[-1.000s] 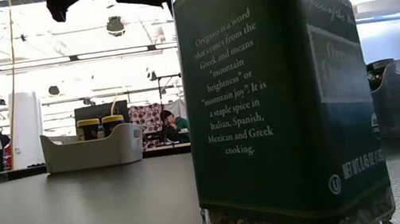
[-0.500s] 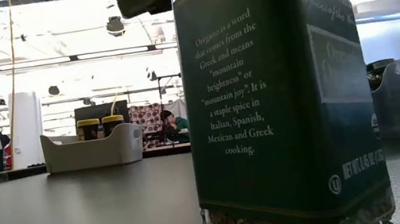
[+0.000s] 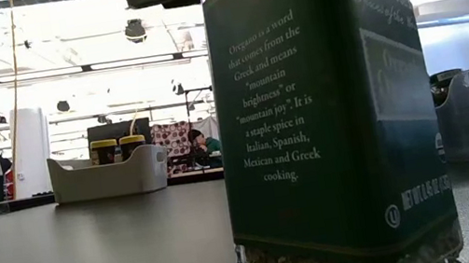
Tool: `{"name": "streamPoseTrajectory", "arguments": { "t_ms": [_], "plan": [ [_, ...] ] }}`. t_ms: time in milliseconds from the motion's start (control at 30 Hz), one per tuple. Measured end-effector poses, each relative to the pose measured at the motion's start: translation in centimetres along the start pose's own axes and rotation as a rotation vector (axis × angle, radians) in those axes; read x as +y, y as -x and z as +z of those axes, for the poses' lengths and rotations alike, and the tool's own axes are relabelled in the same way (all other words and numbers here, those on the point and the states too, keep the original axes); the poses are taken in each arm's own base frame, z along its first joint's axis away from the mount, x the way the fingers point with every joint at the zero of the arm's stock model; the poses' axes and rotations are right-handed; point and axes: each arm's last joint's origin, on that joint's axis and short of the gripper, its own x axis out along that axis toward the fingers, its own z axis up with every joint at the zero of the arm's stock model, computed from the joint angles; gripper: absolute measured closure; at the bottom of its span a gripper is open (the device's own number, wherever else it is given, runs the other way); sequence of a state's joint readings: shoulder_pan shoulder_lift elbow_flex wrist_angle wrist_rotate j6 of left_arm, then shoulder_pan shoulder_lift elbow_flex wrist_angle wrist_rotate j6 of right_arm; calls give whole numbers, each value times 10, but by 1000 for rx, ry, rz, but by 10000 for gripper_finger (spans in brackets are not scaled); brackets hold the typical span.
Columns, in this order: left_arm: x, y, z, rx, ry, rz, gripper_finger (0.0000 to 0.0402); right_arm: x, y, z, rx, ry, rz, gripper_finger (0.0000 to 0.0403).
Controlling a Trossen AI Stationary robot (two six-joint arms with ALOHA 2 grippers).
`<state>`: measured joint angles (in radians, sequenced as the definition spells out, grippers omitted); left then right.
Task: Sort spices by type
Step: Put the bottom red seasoning can into the transparent bin
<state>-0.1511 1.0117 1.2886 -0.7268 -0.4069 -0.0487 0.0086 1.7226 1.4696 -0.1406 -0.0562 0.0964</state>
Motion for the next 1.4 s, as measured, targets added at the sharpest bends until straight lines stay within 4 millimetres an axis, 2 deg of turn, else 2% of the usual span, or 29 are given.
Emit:
{"name": "streamPoseTrajectory", "arguments": {
  "t_ms": [267, 533, 633, 967, 1400],
  "plan": [
    [3, -13, 12, 26, 42, -95, 116, 0, 0, -2, 20, -1, -2, 157],
    [9, 4, 19, 20, 67, -81, 116, 0, 0, -4, 37, -3, -9, 156],
    [9, 3, 18, 27, 98, -82, 116, 0, 0, -4, 37, -2, -9, 156],
    [-6, -39, 15, 135, 107, -78, 116, -4, 0, -4, 40, -2, -42, 156],
    [-8, -63, 12, 187, 110, -121, 116, -3, 0, -7, 66, -4, -43, 156]
  ]
}}
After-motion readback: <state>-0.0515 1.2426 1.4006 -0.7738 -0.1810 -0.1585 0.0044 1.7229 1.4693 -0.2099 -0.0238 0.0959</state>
